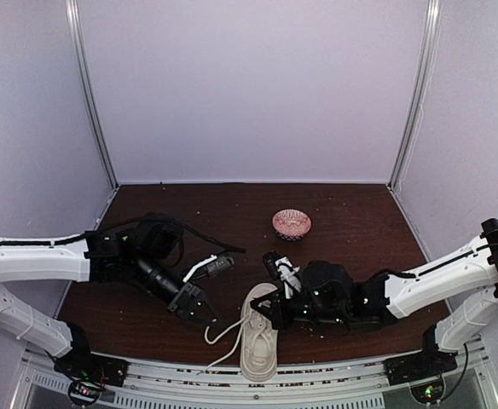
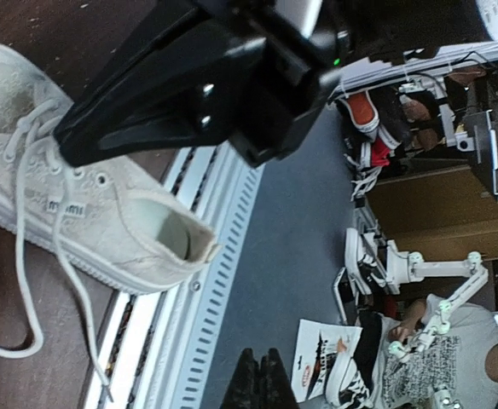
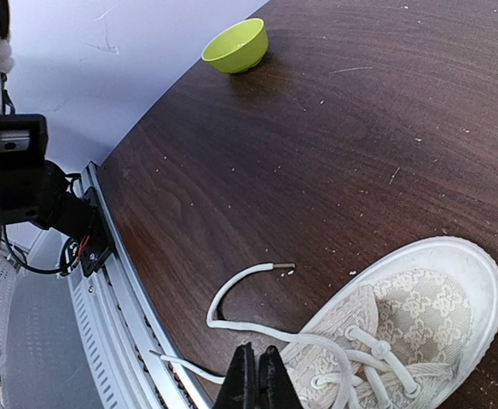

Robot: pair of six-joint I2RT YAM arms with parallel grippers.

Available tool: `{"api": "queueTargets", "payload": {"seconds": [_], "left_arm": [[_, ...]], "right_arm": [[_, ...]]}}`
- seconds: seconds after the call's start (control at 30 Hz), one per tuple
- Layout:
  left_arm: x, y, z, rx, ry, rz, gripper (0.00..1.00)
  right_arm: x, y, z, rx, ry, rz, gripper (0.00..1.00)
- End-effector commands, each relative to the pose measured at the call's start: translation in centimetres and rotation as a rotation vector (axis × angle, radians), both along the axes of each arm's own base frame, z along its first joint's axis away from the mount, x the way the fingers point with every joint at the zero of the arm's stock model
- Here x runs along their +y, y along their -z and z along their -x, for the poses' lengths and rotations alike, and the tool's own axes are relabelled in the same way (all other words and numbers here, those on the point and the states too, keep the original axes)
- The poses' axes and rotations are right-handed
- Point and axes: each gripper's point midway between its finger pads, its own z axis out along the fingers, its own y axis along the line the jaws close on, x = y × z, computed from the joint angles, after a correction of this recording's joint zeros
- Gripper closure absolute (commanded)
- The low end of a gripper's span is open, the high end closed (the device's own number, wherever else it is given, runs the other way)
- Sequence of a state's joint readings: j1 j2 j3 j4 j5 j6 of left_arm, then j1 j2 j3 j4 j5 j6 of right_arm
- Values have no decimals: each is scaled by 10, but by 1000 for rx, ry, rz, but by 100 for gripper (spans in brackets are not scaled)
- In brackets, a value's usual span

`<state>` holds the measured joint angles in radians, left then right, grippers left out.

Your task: Tie the shoes

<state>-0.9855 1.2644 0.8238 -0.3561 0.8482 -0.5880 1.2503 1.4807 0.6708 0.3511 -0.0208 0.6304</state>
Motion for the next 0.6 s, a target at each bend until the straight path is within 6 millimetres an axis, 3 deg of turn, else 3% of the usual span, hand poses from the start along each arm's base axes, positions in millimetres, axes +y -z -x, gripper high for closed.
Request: {"api": "queueTargets", "payload": {"seconds": [0.0,0.07,0.17,0.27,0.4,0.57], "left_arm": [[-22,-39,2,29,25,94,100],[-14,-14,-13,-102,-13,0,86],[16,42,-51,-366,-128,-226,67],[27,72,-70,-502,-181,-299,60],[25,88,-69,-620,-158,-315,56],[17,115,-51,-692,-91,-276,54]], "right_arm": [[8,-9,-7,-22,13,-14,100],[7,-8,-7,-21,21,-22,100],[5,-6,-8,-17,30,-30,100],[3,-5,-7,-10,31,-34,100],[-1,-5,-9,-9,40,-38,100],[-3,-4,-13,-2,55,-47,100]]}}
